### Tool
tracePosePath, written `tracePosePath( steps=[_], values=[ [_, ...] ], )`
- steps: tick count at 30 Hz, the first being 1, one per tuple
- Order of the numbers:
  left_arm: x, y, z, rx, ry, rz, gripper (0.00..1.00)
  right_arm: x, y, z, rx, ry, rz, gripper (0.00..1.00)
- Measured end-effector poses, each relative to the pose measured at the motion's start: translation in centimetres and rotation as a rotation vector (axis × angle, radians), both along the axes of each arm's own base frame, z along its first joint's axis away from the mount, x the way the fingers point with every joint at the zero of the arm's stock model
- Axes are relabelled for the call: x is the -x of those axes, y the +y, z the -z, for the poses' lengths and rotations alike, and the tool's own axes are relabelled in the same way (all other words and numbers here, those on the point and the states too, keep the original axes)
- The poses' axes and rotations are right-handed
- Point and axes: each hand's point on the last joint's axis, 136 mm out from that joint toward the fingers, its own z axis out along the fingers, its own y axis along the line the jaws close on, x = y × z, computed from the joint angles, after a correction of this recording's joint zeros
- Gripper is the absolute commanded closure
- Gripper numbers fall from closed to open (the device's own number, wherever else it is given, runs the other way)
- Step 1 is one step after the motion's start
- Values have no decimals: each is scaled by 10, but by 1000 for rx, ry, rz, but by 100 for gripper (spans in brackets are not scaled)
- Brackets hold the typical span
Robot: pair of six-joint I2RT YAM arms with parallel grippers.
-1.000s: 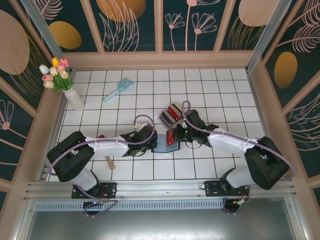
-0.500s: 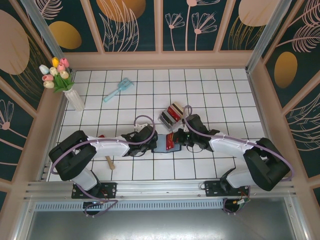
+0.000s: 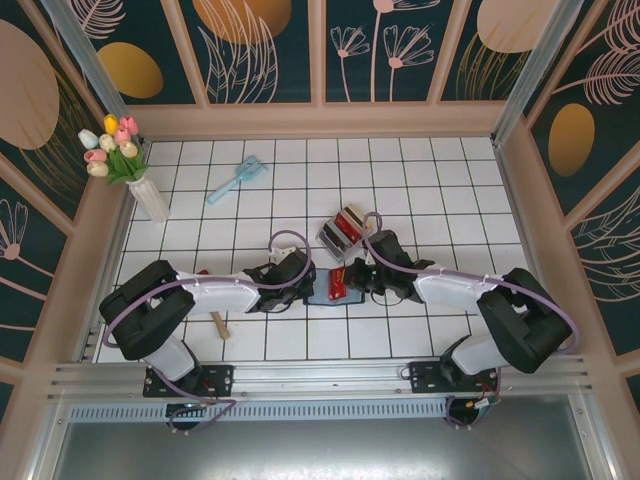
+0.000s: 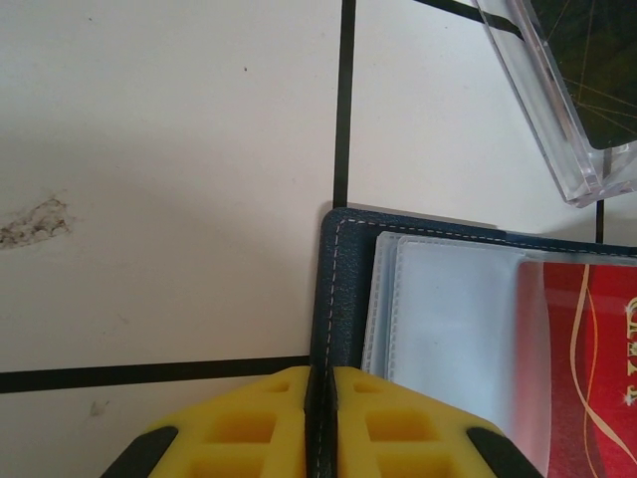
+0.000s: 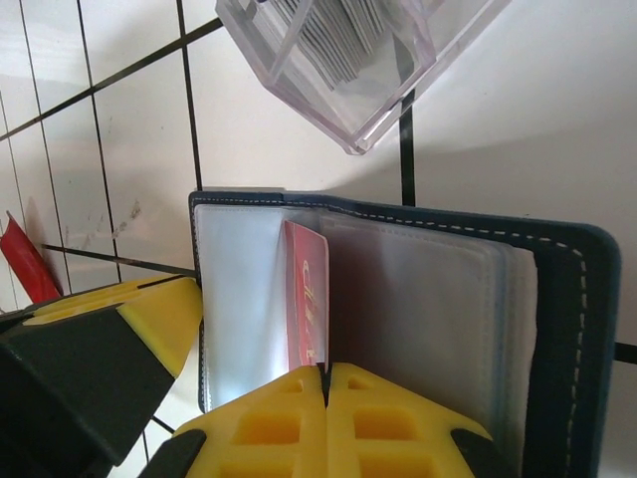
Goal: Put the credit cards into the card holder
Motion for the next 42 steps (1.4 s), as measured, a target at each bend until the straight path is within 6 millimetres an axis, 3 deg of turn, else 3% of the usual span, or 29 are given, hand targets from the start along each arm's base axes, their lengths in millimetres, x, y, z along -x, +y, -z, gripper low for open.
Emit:
tracePosePath(
  steps=[10,24,29,32,42],
  values=[
    [0,0,0,2,-2,0,85,3,13,9,-37,31,-33,99],
    [-2,-3,-1,11,-8,0,87,5,29,14,-13,76,-81,80],
    [-2,-3,-1,13,-9,0,87,6,26,13,16,83,-90,81],
    [-2,-3,-1,13,-9,0,88,8,26,14,17,88,-97,91],
    [-4,-2,-1,15,-11,-7,88,9,37,18,-5,131,-135,86]
  ],
)
